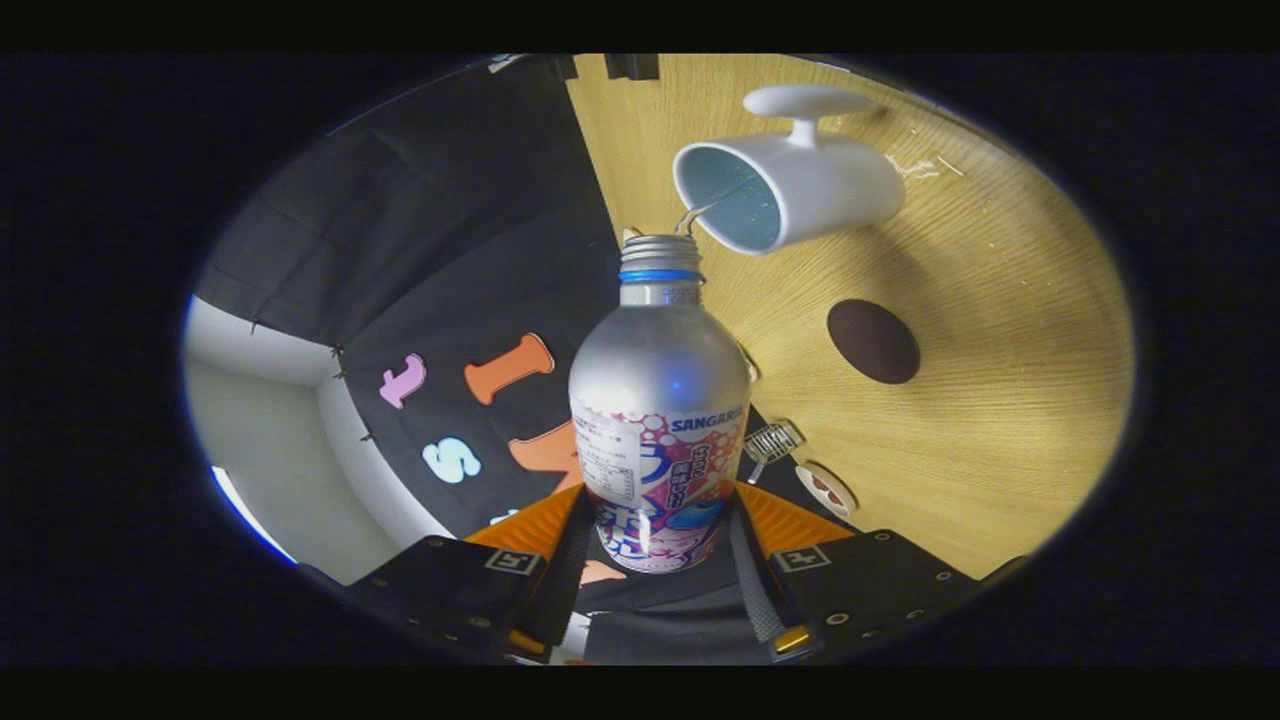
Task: Take the bottle from table, then pour the juice into the cup, finally place the bottle on the coaster
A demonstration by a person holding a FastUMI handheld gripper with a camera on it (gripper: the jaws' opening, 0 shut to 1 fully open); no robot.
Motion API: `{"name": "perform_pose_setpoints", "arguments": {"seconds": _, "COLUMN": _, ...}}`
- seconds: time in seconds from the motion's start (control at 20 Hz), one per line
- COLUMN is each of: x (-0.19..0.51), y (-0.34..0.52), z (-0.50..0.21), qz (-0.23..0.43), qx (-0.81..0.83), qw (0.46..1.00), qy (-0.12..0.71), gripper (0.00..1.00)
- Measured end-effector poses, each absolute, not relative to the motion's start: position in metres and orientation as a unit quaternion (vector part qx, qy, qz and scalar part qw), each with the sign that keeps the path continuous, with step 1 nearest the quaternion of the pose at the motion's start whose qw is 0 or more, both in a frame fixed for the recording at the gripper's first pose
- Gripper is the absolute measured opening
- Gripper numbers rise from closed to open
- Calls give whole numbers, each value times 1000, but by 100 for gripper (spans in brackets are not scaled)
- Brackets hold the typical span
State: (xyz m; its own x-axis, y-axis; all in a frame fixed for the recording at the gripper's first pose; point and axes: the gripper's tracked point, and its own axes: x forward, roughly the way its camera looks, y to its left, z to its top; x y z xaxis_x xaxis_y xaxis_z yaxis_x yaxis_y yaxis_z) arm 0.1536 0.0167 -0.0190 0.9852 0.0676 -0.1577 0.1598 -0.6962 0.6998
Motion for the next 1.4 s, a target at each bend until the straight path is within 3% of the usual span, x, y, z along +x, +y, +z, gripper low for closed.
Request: {"name": "perform_pose_setpoints", "arguments": {"seconds": 1.4, "x": 156, "y": -26, "z": -10, "qz": -62, "qx": 962, "qw": 265, "qy": -31, "gripper": 69}}
